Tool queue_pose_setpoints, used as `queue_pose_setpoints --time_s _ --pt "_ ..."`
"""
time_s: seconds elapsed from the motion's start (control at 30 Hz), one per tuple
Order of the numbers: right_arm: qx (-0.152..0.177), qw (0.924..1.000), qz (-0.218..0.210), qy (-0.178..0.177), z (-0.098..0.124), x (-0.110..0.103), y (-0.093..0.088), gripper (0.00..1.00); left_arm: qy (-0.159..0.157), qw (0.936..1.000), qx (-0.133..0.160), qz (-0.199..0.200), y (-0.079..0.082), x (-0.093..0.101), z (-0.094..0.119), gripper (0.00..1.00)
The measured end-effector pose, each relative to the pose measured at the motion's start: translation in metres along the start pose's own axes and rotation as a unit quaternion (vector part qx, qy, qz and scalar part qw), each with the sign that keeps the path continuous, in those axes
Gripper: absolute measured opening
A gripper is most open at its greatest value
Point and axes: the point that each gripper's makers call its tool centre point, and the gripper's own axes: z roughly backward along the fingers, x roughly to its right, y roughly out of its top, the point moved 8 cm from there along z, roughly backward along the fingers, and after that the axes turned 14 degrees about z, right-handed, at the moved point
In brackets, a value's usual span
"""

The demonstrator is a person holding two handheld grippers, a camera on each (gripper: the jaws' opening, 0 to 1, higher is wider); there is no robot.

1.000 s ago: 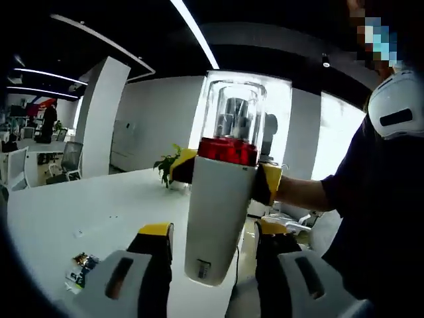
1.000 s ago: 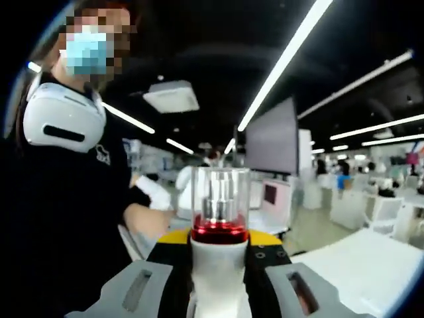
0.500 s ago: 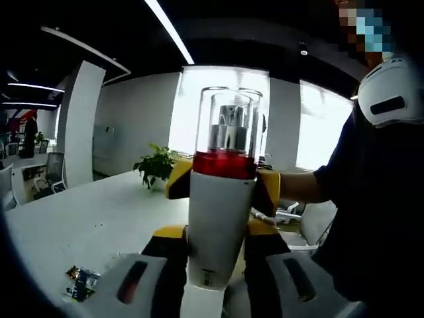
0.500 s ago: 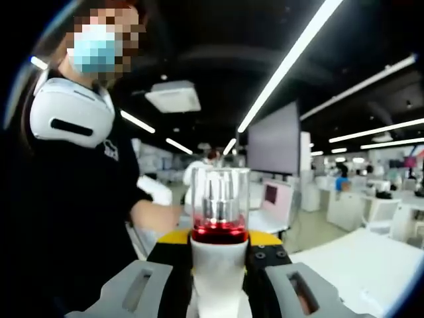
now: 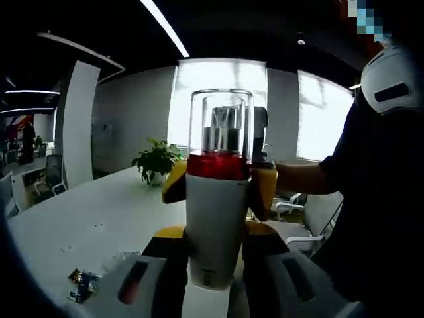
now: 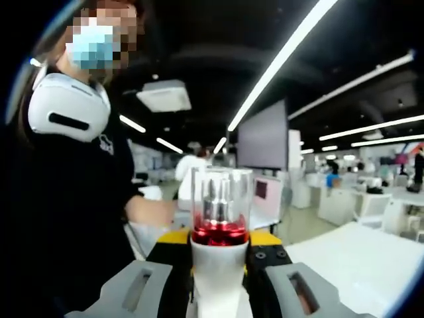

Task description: Arrange the skincare products in the storage area until every visible bottle or jar stands upright without overlapping.

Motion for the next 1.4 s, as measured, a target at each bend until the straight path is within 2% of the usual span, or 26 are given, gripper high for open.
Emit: queue_pose_setpoints --time_s 0.13,0.2,0.3,0.37,0.57,0.7,0.77,0.9,1.07,1.23,1.4 --pt "0.009 0.9997 -0.007 -0.019 0.009 -0.001 -0.013 0.24 0.0 0.9999 0.005 0.013 -0.011 -0.006 -0.01 0.29" --pt "0.012 0.9992 -0.028 -0.024 0.014 -0.001 -0.023 0.24 0.001 0.9999 0.008 0.014 -0.016 -0.007 -0.014 0.29" --pt "0.009 0.9993 -0.028 -0.022 0.016 -0.005 -0.031 0.24 -0.006 0.9997 -0.005 0.024 -0.024 -0.01 -0.021 0.29" --pt "-0.006 0.9994 -0.022 -0.026 0.019 -0.008 -0.041 0.24 -0.004 0.9996 -0.026 0.013 -0.031 -0.014 -0.027 0.29" --pt "-0.022 0.9985 -0.03 -0.04 0.028 -0.006 -0.068 0.24 -0.001 0.9991 -0.04 0.015 -0.05 -0.031 -0.044 0.29" --pt "-0.029 0.9978 -0.028 -0.053 0.033 -0.003 -0.085 0.24 0.014 0.9983 -0.037 0.043 -0.063 -0.043 -0.053 0.3" --pt "-0.018 0.9965 -0.046 -0.067 0.035 0.0 -0.093 0.24 0.023 0.9981 -0.029 0.05 -0.068 -0.047 -0.058 0.3" --pt "-0.028 0.9954 -0.049 -0.078 0.038 0.004 -0.107 0.23 0.051 0.9968 -0.036 0.05 -0.075 -0.054 -0.065 0.3" --pt "-0.037 0.9953 -0.051 -0.073 0.037 0.01 -0.118 0.23 0.072 0.9943 -0.043 0.067 -0.082 -0.06 -0.066 0.28" --pt "-0.032 0.9951 -0.052 -0.078 0.036 0.017 -0.125 0.23 0.078 0.9934 -0.035 0.076 -0.085 -0.064 -0.062 0.34" --pt "-0.035 0.994 -0.057 -0.086 0.04 0.026 -0.138 0.23 0.095 0.9912 -0.037 0.085 -0.094 -0.071 -0.054 0.4"
